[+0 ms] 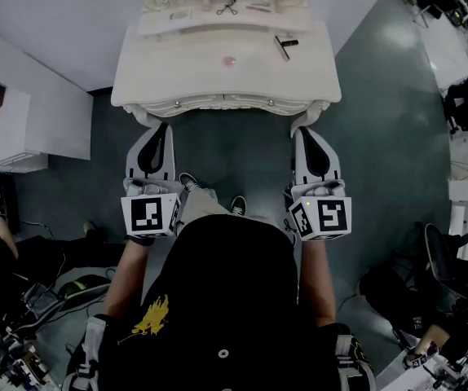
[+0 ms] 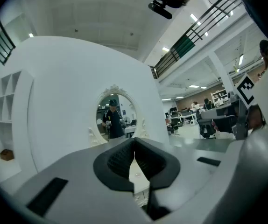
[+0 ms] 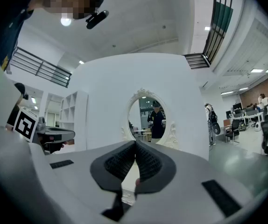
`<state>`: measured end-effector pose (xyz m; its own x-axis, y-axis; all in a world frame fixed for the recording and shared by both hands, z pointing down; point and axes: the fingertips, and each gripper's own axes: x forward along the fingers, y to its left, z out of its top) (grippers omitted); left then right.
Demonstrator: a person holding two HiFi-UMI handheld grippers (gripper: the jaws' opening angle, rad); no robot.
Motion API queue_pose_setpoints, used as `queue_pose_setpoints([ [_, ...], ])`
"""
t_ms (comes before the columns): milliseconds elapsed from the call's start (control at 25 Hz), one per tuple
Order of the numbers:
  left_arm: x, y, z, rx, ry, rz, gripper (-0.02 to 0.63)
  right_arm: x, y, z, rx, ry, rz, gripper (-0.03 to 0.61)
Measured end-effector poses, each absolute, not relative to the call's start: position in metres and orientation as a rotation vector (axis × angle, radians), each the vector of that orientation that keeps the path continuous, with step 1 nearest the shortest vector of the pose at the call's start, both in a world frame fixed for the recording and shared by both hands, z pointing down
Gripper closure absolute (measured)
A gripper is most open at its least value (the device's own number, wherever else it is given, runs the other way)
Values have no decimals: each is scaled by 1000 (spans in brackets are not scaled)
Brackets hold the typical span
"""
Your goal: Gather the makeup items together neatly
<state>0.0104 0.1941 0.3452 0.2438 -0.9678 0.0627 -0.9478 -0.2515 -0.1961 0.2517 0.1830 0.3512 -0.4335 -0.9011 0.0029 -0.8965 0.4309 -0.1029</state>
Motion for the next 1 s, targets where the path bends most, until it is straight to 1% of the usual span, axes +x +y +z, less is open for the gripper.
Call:
queue_pose_setpoints([
  [120, 14, 207, 340, -2382, 1853, -229, 600, 256, 194, 347, -1646, 2620, -106, 565],
  [320, 16, 214, 345, -2398, 1828, -267, 600, 259, 214, 347, -1685, 2672, -6, 563],
  [720, 32, 211, 345, -2438, 1787, -277, 597, 276, 237, 350, -1747, 2632, -42, 561],
  [800, 36, 210, 345, -2434, 1773, -289, 539, 279, 238, 353, -1755, 2634, -61, 522],
  [840, 35, 210, 345, -2425, 1778, -301, 522, 279, 238, 354, -1757, 2638, -70, 501],
  [960, 30, 207, 349, -2394, 1805, -335, 423, 281, 235, 359, -1765, 2647, -86, 427],
  [1000, 29, 207, 351, -2396, 1810, -340, 376, 282, 234, 360, -1767, 2649, -91, 403],
])
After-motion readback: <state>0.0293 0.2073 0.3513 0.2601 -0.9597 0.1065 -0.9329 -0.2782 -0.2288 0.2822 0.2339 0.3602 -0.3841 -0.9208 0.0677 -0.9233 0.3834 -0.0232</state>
